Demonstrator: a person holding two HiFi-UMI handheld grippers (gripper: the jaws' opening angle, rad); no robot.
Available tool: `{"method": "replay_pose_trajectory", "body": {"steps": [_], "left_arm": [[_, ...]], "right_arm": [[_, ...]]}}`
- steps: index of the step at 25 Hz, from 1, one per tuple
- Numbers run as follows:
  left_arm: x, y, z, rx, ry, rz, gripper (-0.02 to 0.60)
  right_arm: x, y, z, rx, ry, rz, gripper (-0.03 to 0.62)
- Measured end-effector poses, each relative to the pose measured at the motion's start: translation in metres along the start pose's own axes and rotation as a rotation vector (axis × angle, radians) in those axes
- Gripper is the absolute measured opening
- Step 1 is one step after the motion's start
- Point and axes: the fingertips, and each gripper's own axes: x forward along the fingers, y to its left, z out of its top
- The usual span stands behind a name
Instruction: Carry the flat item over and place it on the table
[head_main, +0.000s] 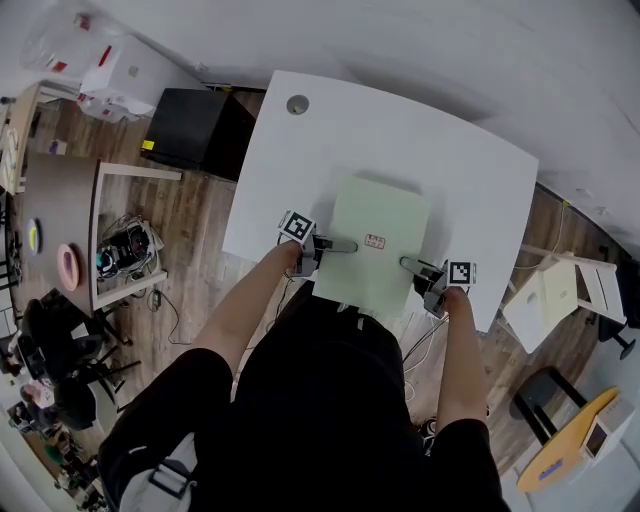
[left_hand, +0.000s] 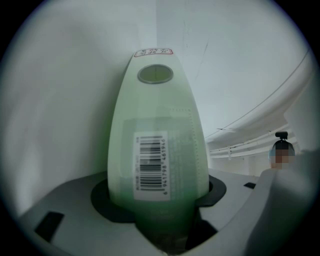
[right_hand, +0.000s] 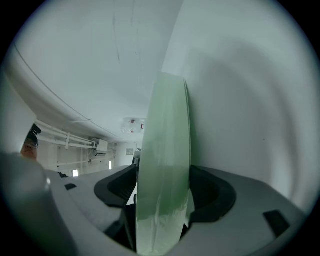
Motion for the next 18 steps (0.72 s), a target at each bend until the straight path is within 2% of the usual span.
{"method": "replay_pose_trajectory", "body": {"steps": [3, 6, 9, 12, 15, 18], "left_arm": [[-0.002, 0.006, -0.002, 0.035, 0.018, 0.034, 0.302], [-0.001, 0.002, -0.002, 0.033, 0.009, 0.026, 0.304], [-0.003, 0.003, 0.0, 0.044, -0.013, 0.032, 0.312], [-0.003, -0.004, -0.001, 0.014, -0.034, 0.023, 0.336], [-0.008, 0.002, 0.002, 0.111, -0.018, 0.078, 0.344], [-0.011, 0.004, -0.002, 0.135, -0.002, 0.104, 0.347]], "right_arm": [[-0.002, -0.009, -0.007, -0.014, 0.019, -0.069, 0.311], [-0.008, -0.018, -0.008, -0.023, -0.01, -0.135, 0.31], [-0.007, -0.018, -0.008, -0.044, -0.024, -0.117, 0.31], [-0.009, -0.02, -0.009, -0.041, -0.021, -0.145, 0.31], [-0.005, -0.019, -0.011, -0.044, -0.017, -0.136, 0.31], [-0.003, -0.018, -0.014, -0.048, -0.01, -0.135, 0.308]]}}
